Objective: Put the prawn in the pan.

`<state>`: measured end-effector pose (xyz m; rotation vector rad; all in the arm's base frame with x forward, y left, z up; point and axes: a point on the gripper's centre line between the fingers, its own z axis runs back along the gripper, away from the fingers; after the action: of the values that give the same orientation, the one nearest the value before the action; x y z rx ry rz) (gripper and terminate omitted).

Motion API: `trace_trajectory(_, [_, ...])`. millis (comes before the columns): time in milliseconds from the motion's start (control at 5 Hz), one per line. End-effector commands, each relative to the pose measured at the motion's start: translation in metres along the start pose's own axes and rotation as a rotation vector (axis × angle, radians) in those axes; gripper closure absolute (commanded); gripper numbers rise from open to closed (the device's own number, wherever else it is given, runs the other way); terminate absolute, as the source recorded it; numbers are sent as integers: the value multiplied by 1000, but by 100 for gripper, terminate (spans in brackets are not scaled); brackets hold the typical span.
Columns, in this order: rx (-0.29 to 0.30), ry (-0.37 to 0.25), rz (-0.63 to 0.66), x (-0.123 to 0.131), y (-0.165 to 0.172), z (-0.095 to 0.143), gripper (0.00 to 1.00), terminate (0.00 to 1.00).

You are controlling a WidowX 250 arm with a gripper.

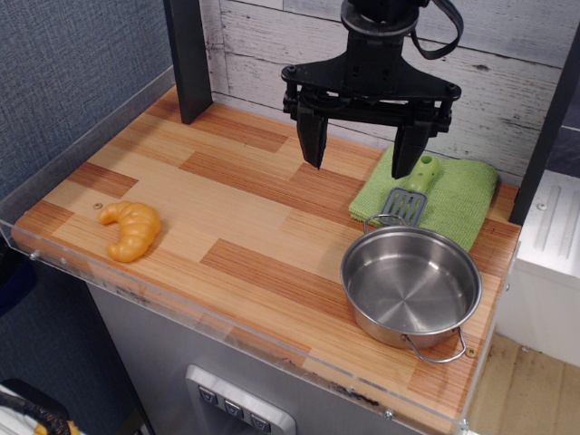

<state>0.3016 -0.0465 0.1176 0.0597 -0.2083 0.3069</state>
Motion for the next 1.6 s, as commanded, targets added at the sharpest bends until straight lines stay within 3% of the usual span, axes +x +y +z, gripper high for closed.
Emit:
trace_trajectory(0, [0, 0, 0, 0, 0, 0, 0, 0])
trace_trajectory(200, [-14, 13, 59, -3, 21, -2, 0, 0])
trace_trajectory(600, [22, 19, 142, -12, 62, -7, 0, 0])
trace_trajectory(800, [1, 20, 212, -15, 79, -12, 0, 0])
trace_trajectory(1400, [24, 22, 349, -8, 132, -34, 0, 0])
